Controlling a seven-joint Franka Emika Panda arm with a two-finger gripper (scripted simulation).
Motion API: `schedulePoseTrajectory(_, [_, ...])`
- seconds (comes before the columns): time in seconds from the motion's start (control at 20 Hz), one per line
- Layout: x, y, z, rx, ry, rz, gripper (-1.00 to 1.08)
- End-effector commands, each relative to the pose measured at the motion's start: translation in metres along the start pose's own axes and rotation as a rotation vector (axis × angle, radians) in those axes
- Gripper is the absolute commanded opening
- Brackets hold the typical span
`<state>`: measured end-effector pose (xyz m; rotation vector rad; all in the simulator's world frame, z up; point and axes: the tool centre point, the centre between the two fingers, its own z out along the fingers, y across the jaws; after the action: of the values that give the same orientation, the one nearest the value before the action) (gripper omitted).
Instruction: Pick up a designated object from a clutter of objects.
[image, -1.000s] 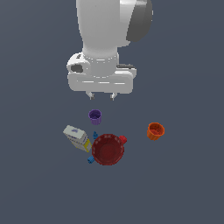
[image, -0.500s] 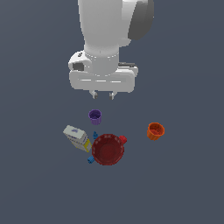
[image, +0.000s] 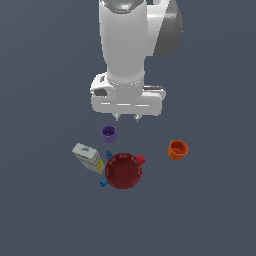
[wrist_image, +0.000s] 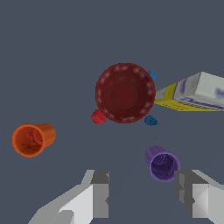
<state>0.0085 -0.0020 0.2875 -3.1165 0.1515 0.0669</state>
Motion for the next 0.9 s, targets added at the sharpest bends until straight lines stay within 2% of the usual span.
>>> schedulePoseTrajectory(0.0, [0.002,-0.014,0.016,0.025,-0.030,0.024,0.28])
schedulePoseTrajectory(0.25, [0.003,-0.054,0.058,0.090,-0.117,0.093,0.28])
schedulePoseTrajectory(0.55, [-0.004,-0.111,0.119,0.172,-0.257,0.203,0.28])
schedulePoseTrajectory(0.85, [-0.017,-0.156,0.166,0.226,-0.378,0.297,0.28])
